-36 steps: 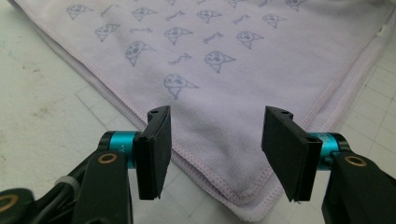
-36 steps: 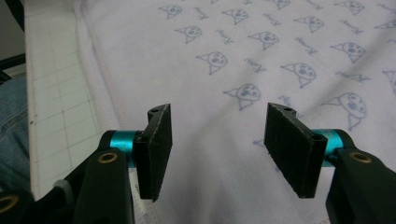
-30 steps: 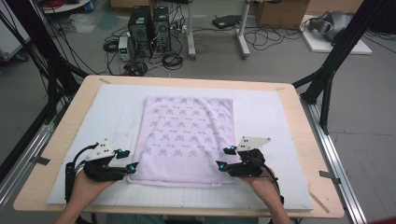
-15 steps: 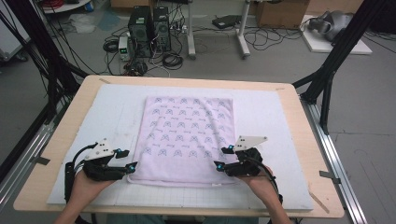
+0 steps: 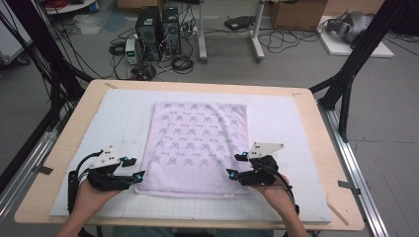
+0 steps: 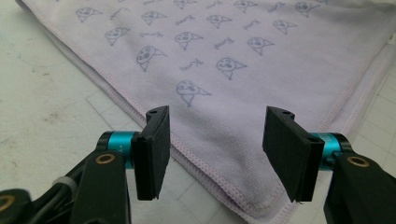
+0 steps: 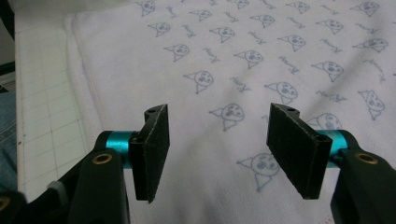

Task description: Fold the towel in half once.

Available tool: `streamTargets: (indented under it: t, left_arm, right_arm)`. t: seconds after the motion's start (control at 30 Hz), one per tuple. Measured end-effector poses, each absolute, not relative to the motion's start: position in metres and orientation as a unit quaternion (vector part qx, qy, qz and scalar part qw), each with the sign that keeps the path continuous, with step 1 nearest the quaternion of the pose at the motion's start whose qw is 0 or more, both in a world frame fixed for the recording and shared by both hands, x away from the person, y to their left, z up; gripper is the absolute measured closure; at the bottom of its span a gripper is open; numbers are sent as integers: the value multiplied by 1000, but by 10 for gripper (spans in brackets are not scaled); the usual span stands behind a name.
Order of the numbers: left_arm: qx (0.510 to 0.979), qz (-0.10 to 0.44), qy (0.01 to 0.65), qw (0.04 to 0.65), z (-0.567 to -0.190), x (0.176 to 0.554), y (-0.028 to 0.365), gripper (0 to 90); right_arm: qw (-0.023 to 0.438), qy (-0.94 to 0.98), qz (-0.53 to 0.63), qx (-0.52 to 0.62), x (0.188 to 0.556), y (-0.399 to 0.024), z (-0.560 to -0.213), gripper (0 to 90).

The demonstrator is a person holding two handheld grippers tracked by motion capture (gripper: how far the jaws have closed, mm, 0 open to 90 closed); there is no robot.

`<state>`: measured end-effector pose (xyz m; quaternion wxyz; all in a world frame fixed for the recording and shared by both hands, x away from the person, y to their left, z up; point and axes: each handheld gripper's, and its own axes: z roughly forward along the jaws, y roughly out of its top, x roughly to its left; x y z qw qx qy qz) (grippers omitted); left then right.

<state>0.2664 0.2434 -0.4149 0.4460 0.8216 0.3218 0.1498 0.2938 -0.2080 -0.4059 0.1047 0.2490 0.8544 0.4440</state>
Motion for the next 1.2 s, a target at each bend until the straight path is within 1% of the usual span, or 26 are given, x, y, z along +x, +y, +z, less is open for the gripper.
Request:
streamTargets:
  t: [0.83,1.0,1.2]
  left_arm:
    - [819,147,324,450,-415,270,242,417]
    - [818,146,329,449,-414,277,244,417]
    - [816,154,335,445,-402,296,240,410]
  right_arm:
    - [108,851,443,260,302,-206,-409,369]
    - [110,851,442,262,306,-207,-410,371]
    - [117,848,441,271,323,-213,-403,373]
